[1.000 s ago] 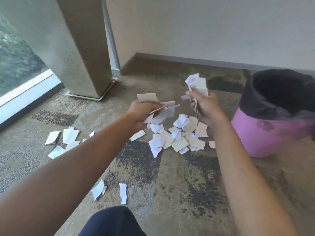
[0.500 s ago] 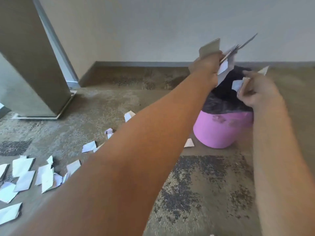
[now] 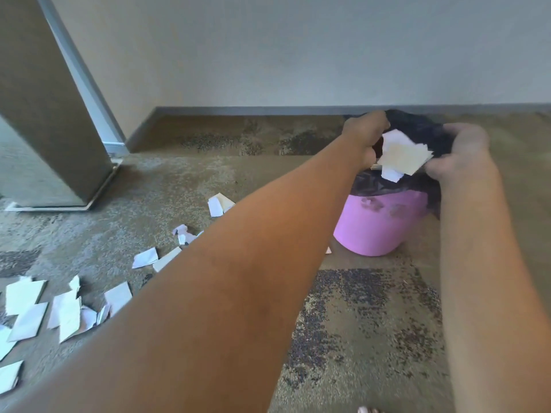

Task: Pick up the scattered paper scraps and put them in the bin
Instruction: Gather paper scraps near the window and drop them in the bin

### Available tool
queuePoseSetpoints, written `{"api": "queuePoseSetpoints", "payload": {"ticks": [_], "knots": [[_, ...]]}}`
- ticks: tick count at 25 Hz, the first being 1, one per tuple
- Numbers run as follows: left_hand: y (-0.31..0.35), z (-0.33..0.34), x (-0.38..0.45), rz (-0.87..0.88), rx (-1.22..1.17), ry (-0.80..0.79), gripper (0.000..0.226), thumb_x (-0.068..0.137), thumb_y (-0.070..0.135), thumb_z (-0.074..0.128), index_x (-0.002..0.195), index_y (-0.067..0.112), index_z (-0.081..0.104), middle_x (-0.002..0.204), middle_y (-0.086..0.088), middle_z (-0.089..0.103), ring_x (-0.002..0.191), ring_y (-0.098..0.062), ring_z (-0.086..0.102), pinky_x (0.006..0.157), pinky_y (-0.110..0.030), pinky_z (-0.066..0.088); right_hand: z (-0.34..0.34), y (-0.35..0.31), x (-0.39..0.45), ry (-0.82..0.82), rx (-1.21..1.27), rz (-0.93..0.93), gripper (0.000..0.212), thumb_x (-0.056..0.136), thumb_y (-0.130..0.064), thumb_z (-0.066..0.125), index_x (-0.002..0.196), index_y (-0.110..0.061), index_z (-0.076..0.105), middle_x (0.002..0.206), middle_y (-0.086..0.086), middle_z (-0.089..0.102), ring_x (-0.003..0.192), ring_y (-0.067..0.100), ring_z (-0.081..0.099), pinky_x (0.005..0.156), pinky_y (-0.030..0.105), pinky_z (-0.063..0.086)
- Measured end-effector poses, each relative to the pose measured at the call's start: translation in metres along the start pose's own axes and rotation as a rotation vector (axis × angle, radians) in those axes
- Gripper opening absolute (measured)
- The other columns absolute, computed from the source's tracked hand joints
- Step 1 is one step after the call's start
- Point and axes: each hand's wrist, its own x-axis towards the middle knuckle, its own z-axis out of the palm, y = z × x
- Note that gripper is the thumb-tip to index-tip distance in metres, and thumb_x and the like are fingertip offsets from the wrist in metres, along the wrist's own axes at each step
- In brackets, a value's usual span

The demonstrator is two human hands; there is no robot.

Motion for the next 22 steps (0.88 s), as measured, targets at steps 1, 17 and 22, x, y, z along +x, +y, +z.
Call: {"api": "queuePoseSetpoints", "payload": {"ticks": [1, 17, 22], "knots": [[0.001, 0.001, 0.0, -0.004, 0.03, 0.012, 0.009, 0.092, -0.006, 0.045, 0.087, 0.001, 0.047, 0.087, -0.013, 0.05, 0.075, -0.03, 0.046, 0.046, -0.027, 0.048, 0.0, -0.002, 0.001, 0.039, 0.0, -0.016, 0.012, 0.09, -0.013, 0.049, 0.09, -0.01, 0.06, 0.09, 0.007, 0.065, 0.068, 0.021, 0.063, 0.049, 0.026, 0.054], [-0.038, -0.102, 0.011, 0.26, 0.415, 0.227, 0.028, 0.085, 0.002, 0.057, 0.108, 0.012, 0.07, 0.103, -0.001, 0.066, 0.089, -0.011, 0.057, 0.087, -0.031, 0.051, 0.045, 0.054, -0.008, -0.084, -0.162, -0.504, 0.019, 0.086, -0.003, 0.056, 0.086, -0.019, 0.066, 0.088, 0.0, 0.066, 0.082, 0.011, 0.063, 0.076, 0.018, 0.053], [-0.087, -0.219, -0.003, -0.015, 0.777, 0.369, 0.033, 0.086, 0.006, 0.06, 0.118, 0.007, 0.065, 0.087, -0.004, 0.062, 0.072, -0.015, 0.053, 0.064, -0.023, 0.043, 0.08, 0.137, -0.033, -0.345, -0.543, -0.654, 0.016, 0.085, -0.008, 0.059, 0.089, -0.019, 0.069, 0.087, -0.005, 0.068, 0.079, 0.004, 0.061, 0.076, 0.018, 0.049]]}}
